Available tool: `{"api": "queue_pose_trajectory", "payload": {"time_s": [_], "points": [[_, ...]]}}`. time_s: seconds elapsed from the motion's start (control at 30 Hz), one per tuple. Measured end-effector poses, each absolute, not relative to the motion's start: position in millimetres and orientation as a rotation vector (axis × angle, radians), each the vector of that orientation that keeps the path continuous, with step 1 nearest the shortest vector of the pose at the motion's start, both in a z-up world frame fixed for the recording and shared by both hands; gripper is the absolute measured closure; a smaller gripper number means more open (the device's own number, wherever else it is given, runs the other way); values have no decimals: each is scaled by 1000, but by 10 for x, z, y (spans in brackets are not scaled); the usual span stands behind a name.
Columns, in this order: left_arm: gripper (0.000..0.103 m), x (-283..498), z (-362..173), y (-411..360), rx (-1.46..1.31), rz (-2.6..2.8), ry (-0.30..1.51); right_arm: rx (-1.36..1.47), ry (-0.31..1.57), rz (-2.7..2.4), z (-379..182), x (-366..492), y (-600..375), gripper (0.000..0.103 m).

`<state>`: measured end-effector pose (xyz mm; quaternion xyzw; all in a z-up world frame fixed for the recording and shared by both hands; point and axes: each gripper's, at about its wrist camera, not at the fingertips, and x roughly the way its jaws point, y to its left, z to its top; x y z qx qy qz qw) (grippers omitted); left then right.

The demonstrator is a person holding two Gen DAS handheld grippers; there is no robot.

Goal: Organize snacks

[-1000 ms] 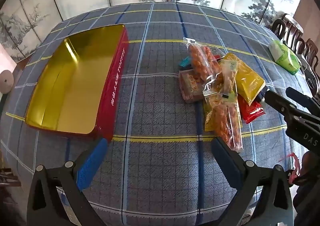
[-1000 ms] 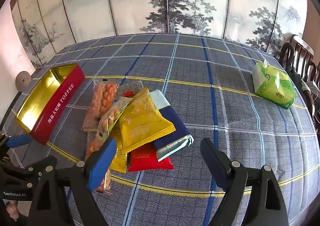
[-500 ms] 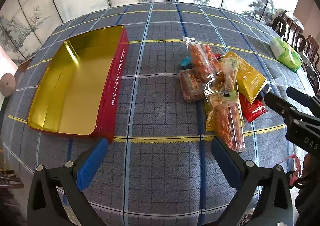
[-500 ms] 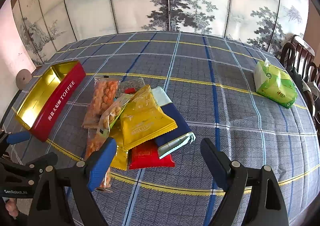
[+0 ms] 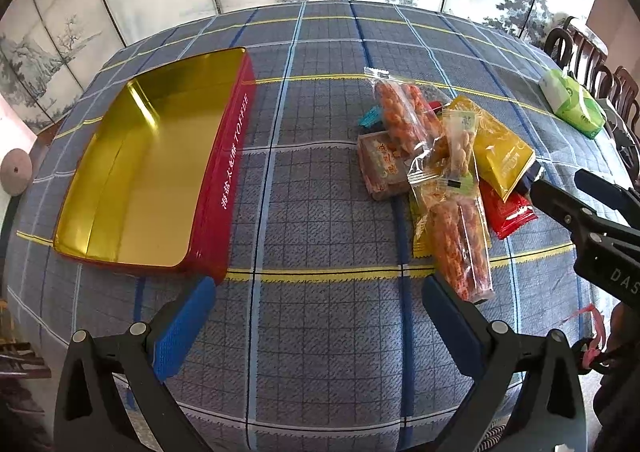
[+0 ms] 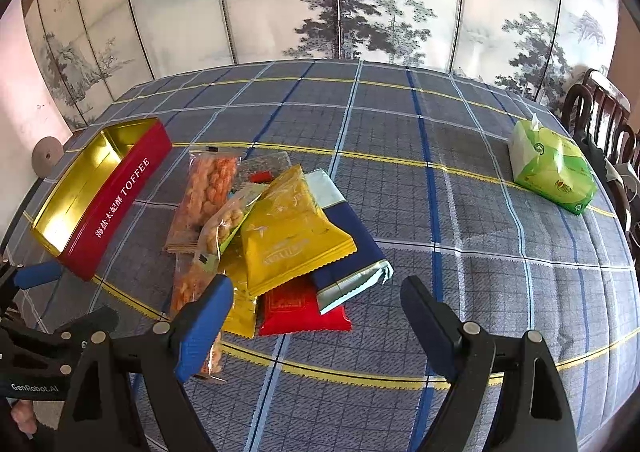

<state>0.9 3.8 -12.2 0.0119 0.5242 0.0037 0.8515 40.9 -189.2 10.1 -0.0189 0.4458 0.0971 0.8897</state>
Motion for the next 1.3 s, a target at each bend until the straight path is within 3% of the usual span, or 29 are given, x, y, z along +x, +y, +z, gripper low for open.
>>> {"api": "queue_pose_trajectory", "payload": {"time_s": [1.3], "points": [[1, 1, -153, -8, 29, 5, 1112, -27, 929, 186, 42, 407, -2066, 15]]}}
